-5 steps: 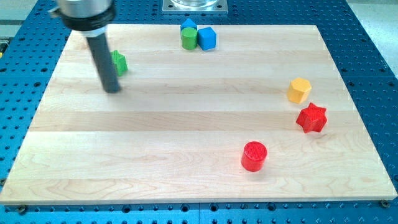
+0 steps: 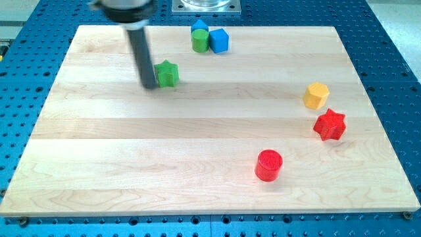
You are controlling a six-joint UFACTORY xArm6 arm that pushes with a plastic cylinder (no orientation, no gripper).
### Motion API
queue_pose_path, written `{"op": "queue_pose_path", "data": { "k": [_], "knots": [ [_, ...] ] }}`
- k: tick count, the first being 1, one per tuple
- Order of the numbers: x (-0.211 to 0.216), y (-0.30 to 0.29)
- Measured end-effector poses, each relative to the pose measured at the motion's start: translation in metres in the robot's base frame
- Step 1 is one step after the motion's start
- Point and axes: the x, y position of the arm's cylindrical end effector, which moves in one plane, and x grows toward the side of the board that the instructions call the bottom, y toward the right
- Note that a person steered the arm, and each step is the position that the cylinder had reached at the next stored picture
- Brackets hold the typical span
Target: Push the green star into the blue cube
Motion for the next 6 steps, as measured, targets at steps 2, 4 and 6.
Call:
{"op": "queue_pose_path", "data": {
  "k": [2,4,6],
  "knots": [
    [-0.009,0.051],
    [-0.054,0.077],
    [-0.022,0.117]
  ]
}}
